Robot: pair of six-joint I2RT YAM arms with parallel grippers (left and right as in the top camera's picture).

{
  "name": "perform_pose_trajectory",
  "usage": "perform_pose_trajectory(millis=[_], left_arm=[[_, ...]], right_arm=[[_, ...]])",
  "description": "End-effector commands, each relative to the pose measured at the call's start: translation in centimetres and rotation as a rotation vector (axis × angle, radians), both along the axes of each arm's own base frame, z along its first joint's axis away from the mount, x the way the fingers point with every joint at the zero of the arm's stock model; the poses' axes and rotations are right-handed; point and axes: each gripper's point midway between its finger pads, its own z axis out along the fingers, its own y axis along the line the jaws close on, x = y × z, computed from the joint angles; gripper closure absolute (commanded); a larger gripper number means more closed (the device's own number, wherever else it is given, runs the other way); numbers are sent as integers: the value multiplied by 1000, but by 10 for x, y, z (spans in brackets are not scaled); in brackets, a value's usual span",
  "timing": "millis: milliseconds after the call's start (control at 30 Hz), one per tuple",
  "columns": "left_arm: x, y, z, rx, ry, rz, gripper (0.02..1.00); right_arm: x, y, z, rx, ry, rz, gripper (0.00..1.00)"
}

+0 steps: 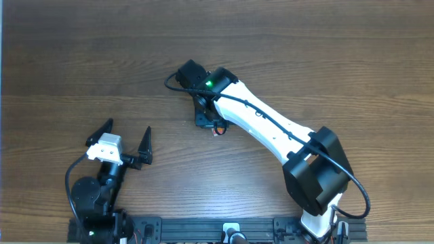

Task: Stack Cubes

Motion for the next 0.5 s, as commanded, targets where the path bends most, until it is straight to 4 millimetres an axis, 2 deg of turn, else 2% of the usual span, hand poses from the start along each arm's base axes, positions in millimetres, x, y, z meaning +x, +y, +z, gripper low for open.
perform_pose_trajectory(millis=[33, 100, 133, 200, 333, 500], left_arm=[[0, 0, -1, 11, -3, -4, 18], [0, 0, -1, 11, -3, -4, 18], [0, 0, -1, 11, -3, -4, 18], [0, 0, -1, 11, -3, -4, 18], [0, 0, -1, 11, -3, -4, 18], [0, 0, -1, 11, -3, -4, 18]], right_arm=[[-3, -3, 3, -7, -15, -2, 989], [-3, -3, 3, -7, -14, -2, 978], [-3, -3, 3, -7, -14, -2, 904], [-3, -3, 3, -7, -13, -2, 822], [-3, -3, 3, -5, -11, -1, 544], [-4, -2, 3, -3, -9, 0, 349]])
